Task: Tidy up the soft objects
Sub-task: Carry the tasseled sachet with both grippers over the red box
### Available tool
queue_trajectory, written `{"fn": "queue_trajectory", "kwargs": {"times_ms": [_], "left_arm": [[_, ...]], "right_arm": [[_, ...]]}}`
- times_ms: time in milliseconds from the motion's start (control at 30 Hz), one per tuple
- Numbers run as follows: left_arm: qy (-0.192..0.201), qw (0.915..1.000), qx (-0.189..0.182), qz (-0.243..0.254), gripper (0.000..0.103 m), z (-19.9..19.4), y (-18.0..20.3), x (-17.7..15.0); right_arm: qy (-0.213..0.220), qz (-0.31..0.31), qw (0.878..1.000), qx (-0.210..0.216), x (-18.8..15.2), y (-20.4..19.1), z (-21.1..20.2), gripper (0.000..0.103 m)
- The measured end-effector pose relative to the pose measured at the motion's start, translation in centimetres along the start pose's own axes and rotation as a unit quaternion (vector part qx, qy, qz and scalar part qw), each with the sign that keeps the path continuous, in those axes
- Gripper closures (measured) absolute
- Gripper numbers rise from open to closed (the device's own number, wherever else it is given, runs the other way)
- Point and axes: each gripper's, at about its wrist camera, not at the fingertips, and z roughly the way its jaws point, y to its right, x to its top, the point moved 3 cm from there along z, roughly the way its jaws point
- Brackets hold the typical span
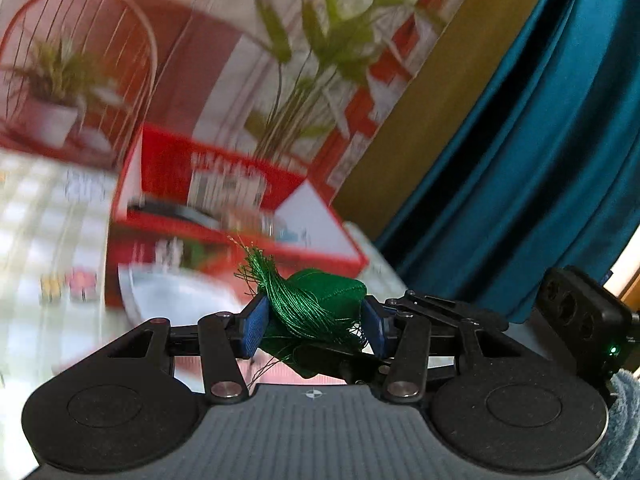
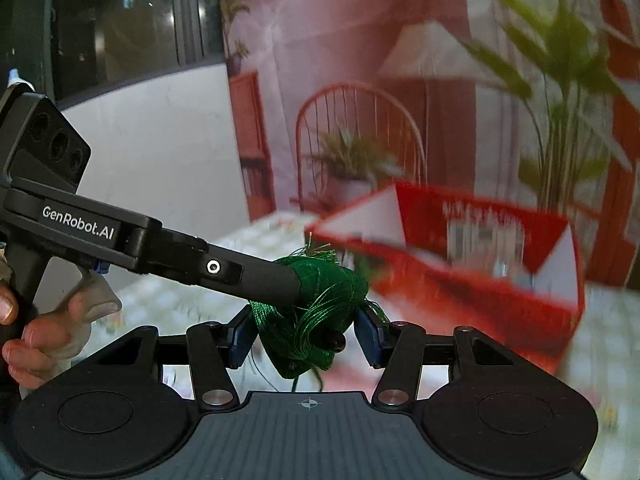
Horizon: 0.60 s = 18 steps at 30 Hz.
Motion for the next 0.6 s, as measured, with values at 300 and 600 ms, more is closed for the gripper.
{"fn": "queue_trajectory", "kwargs": {"times_ms": [300, 600], "left_arm": [[0.056, 0.9962, 0.027, 0.061, 0.051, 1.5, 1.4, 8.0], [0.074, 0.9951, 0.023, 0.063, 0.051, 5.8, 0.0, 12.0]], "right_arm": [[0.052, -0.053, 0.997, -0.007, 8.0, 2.7, 2.8, 0.054], [0.048, -0.058, 0.997, -0.021, 12.2, 7.3, 7.4, 0.054]]}}
